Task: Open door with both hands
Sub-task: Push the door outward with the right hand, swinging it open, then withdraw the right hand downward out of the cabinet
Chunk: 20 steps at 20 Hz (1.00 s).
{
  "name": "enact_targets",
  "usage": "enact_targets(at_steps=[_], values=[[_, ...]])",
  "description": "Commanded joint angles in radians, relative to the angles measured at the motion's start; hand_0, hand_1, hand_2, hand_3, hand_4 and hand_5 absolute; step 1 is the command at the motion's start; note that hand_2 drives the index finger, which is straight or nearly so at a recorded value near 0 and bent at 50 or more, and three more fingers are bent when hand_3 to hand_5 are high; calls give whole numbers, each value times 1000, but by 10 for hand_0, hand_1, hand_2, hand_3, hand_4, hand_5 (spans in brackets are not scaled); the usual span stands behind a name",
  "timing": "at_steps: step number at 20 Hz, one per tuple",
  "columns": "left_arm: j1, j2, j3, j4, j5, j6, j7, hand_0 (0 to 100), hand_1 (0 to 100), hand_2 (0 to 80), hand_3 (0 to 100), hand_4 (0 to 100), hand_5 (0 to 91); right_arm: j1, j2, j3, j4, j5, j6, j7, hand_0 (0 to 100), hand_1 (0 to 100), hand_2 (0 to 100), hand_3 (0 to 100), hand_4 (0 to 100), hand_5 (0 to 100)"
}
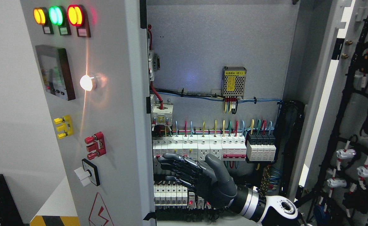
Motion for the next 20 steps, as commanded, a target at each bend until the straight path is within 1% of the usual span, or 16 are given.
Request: enact_targets(at_steps=[1, 3, 5, 7, 11, 17, 20], values=[[0, 0, 0, 0, 0, 0, 0, 0, 0, 0, 0, 0, 0, 3, -58, 104, -33, -14, 0, 8, 0, 0, 0, 0, 0, 0], [0, 0, 0, 0, 0, 0, 0, 0, 0, 0, 0, 0, 0, 6, -61, 130, -33, -16, 2, 12, 0, 0, 0, 0, 0, 0], [0, 1, 0, 0, 0, 0, 0, 0, 0, 0, 0, 0, 0, 23, -63, 153, -33, -22, 2, 25, 0, 0, 0, 0, 0, 0], [0, 0, 0, 0, 0, 0, 0, 0, 0, 0, 0, 0, 0, 34, -63, 158, -34, -22, 2, 27, 0, 0, 0, 0, 0, 0], [0, 0, -1, 0, 0, 0, 0, 0, 0, 0, 0, 0, 0, 39, -63, 202, -50, -22, 2, 27, 0, 0, 0, 0, 0, 0], [0, 0, 0, 0, 0, 0, 0, 0, 0, 0, 0, 0, 0, 45, -61, 222, -56, -25, 2, 27, 0, 0, 0, 0, 0, 0], [0, 0, 0, 0, 0, 0, 0, 0, 0, 0, 0, 0, 0, 49, -61, 231, -76, -68, 11, 24, 0, 0, 0, 0, 0, 0]])
